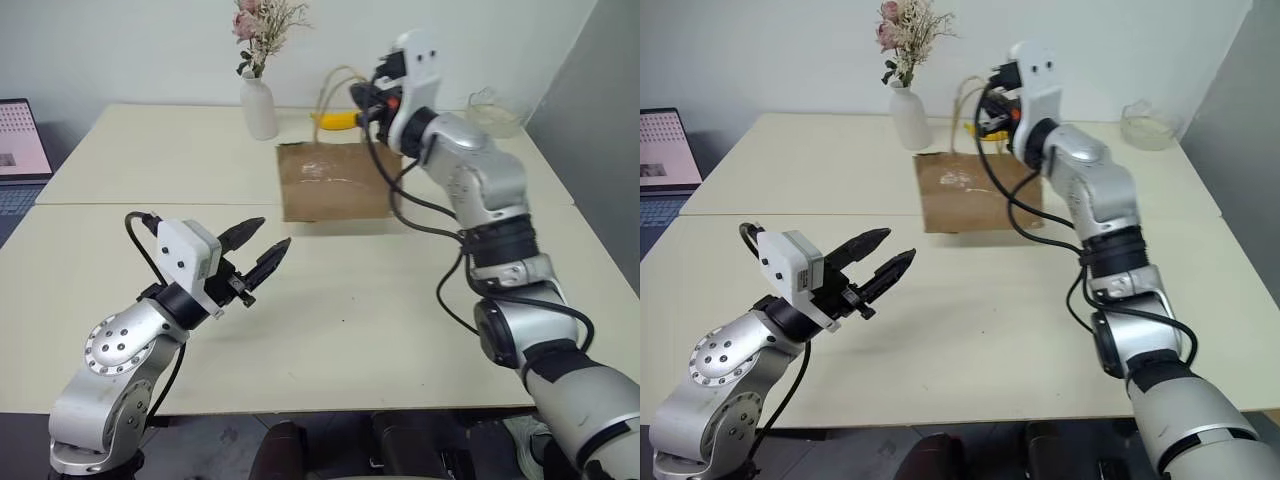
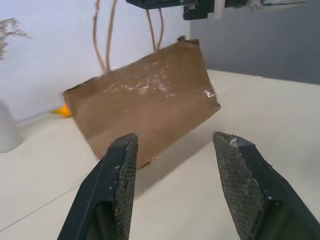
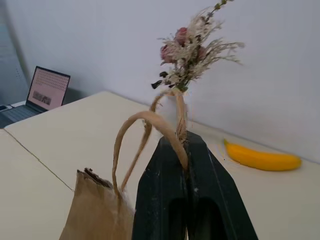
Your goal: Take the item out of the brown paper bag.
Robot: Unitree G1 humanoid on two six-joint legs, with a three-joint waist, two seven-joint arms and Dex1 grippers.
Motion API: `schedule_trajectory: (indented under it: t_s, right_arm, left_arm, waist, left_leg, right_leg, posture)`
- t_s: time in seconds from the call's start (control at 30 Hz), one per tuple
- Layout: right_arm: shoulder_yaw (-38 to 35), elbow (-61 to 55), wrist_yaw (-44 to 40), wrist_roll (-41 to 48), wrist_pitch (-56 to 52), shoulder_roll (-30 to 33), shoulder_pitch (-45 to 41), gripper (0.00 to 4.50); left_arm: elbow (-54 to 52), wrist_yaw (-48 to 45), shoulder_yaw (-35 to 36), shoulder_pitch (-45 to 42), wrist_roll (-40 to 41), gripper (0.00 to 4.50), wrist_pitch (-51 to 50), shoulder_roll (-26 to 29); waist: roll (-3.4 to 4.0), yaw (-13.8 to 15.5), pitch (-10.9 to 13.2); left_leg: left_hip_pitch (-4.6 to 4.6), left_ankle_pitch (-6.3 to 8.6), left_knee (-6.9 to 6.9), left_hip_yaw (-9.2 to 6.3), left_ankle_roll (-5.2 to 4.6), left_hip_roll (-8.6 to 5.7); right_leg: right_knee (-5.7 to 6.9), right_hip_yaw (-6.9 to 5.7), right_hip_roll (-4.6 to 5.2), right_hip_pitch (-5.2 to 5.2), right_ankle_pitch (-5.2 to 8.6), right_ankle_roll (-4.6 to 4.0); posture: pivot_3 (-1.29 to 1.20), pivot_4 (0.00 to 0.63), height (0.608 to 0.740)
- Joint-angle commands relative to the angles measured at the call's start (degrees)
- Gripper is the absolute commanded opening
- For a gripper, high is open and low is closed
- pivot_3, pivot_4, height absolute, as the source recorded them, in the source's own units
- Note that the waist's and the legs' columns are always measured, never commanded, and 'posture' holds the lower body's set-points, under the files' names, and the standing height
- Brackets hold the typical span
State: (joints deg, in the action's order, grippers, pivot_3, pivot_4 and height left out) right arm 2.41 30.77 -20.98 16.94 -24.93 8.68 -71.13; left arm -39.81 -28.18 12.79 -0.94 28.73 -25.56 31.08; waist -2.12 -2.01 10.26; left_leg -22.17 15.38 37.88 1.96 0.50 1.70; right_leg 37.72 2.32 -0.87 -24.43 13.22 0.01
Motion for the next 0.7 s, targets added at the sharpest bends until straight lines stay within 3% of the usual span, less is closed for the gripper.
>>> schedule_trajectory:
  t_s: [0.03,0.33,0.5,0.7]
  right_arm:
    - [-0.55,9.06,-0.16,-2.48,8.22,-3.25,-5.69,0.04]
    - [-0.69,25.77,-0.1,-8.11,19.46,-7.83,-9.46,0.04]
    - [-0.76,27.07,-0.24,-10.09,21.16,-8.26,-8.95,0.04]
    - [-1.06,25.81,-0.79,-10.93,20.26,-7.86,-8.3,0.04]
  left_arm:
    - [-0.08,0.69,2.17,0.58,-1.56,2.48,2.9,-0.19]
    - [2.52,1.24,4.28,4.05,-4.67,2.48,7.16,-0.66]
    - [2.74,2.02,5.4,4.67,-4.81,2.48,7.57,-0.72]
    - [1.46,1.74,7.34,6.17,-1.85,2.48,5.04,-0.46]
  waist:
    - [0.0,0.02,0.0]
    - [0.0,0.07,0.0]
    - [0.0,0.09,0.0]
    - [0.0,0.07,0.0]
  left_leg:
    - [-0.02,0.0,0.0,0.0,0.0,0.0]
    - [-0.11,0.0,0.0,-0.02,0.0,-0.01]
    - [-0.72,-0.02,0.08,-0.01,0.02,0.0]
    - [-0.74,-0.01,0.06,0.0,0.02,0.01]
  right_leg:
    - [-0.01,-0.01,0.01,-0.01,-0.02,-0.03]
    - [-0.07,-0.05,0.06,-0.06,-0.15,-0.26]
    - [0.2,-0.03,0.05,-0.79,-0.17,-0.29]
    - [0.2,-0.03,0.05,-0.83,-0.18,-0.3]
  posture:
    - [0.0,0.15,0.74]
    - [0.0,0.15,0.74]
    - [0.0,0.15,0.74]
    - [0.0,0.15,0.74]
